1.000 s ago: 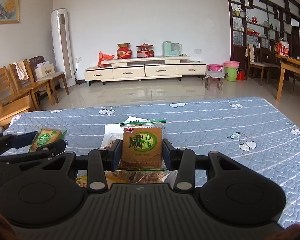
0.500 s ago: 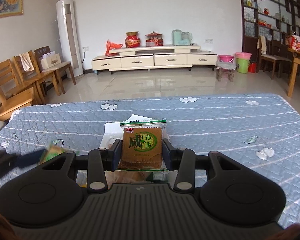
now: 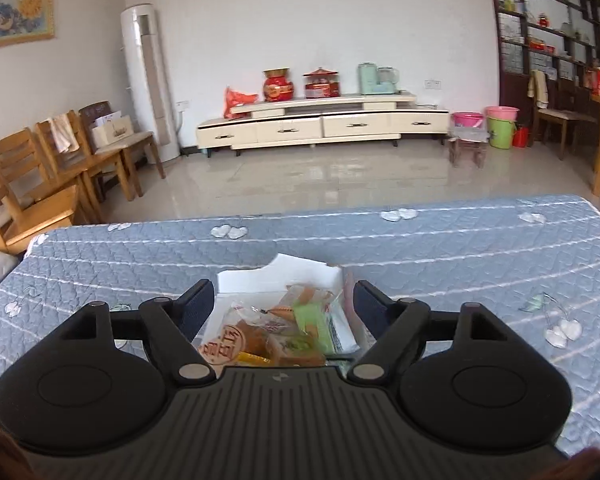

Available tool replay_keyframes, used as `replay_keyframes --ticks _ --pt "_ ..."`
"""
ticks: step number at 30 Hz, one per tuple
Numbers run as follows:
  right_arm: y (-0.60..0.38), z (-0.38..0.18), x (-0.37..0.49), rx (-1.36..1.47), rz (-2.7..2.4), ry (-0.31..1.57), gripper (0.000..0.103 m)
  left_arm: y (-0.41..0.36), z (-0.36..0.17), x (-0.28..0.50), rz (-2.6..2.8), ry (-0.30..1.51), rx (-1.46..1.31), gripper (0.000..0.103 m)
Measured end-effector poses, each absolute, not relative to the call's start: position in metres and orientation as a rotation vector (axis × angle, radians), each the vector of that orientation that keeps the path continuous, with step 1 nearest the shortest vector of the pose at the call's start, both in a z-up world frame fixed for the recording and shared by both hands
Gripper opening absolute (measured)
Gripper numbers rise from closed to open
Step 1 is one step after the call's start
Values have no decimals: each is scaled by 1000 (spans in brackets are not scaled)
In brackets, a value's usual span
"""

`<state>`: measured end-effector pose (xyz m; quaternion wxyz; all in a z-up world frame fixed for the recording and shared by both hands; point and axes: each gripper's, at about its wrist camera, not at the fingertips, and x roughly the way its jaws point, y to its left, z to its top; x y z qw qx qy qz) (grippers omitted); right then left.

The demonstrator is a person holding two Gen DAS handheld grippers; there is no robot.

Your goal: Organize snacks

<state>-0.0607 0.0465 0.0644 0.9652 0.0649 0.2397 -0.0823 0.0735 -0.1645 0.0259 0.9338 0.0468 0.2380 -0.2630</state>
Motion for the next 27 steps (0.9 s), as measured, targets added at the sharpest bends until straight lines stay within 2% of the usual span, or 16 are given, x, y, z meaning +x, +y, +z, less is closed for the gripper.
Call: replay_keyframes --ticks 3,6,9,16,27 --pt "49 72 -80 123 -194 476 96 -161 33 65 -510 476 88 74" --pt "54 78 -104 82 -227 466 97 -155 40 56 -475 482 73 83" --pt "60 79 -133 47 -265 467 103 -149 45 45 -428 487 64 100" --pt "63 71 -200 95 -267 516 103 -143 53 12 -341 501 74 102" --pt "66 41 -266 71 -313 612 103 -143 27 -14 -287 571 76 102"
